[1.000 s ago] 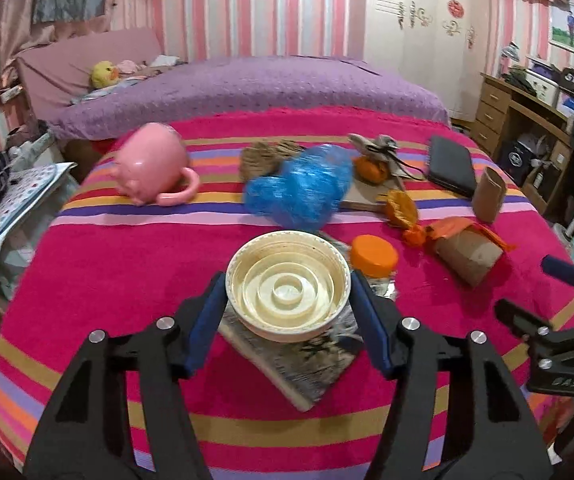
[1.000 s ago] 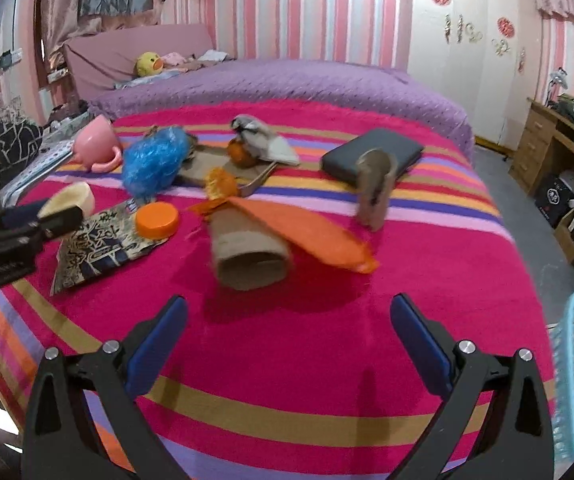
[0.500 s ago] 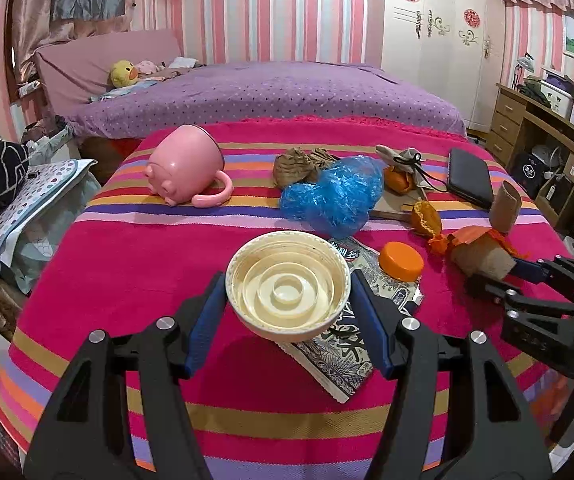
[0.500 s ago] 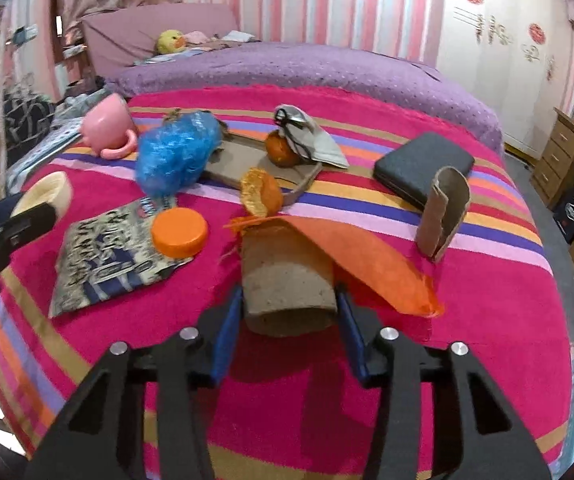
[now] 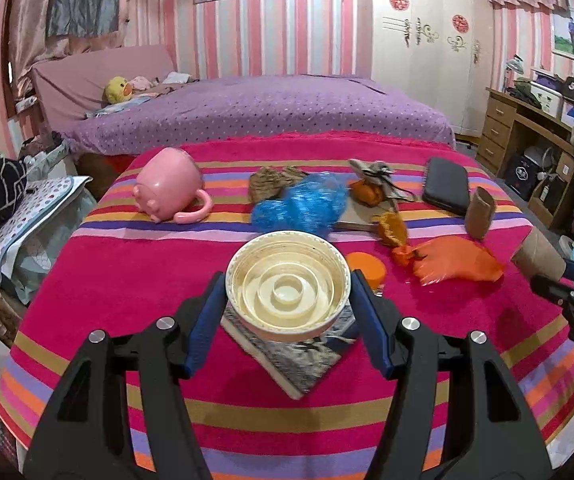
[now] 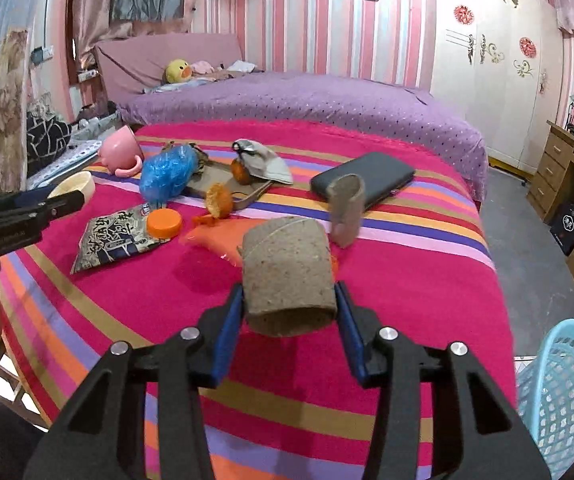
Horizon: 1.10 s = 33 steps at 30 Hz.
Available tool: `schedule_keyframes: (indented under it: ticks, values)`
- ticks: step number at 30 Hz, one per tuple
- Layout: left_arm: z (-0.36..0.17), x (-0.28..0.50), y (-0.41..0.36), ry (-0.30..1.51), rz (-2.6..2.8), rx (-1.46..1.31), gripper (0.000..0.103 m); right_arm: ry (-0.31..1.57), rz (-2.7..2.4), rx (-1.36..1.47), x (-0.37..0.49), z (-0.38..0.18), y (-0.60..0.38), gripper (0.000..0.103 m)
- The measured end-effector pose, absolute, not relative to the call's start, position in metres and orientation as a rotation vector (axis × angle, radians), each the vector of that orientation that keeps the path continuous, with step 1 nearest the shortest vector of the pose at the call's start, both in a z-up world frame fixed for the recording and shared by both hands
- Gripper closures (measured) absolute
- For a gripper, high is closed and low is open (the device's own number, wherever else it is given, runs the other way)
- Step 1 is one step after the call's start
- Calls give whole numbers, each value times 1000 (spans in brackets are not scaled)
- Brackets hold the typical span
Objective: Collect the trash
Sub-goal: 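Carry lid and tube to the blue basket and open both tools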
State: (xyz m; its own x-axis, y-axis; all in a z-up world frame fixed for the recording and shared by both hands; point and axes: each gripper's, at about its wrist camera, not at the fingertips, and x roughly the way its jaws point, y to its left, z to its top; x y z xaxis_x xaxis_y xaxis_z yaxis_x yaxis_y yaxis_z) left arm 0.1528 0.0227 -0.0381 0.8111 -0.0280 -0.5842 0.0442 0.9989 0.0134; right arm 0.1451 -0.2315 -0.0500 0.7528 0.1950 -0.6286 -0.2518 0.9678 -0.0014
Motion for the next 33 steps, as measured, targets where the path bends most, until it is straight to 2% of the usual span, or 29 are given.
schedule_keyframes:
  ticks: [11,15,19,27,33]
  values:
    - [-37,146,-22,615,-90,62,42,767,155,-71,153,-71,-290,57]
    - [-41,148,-30,626,-90,76,42,769,133,-67,161,-78,-292,53]
    - [-41,149,-35,631,-86,64,42,763,140,-58,166,-77,-291,55]
    - [-27,151,-73,600,-82,57,42,658,98,-43,143,-33,-344,57]
    - [-10,141,-156,527,-183,86,42,622,-49,13,112,-19,-439,57]
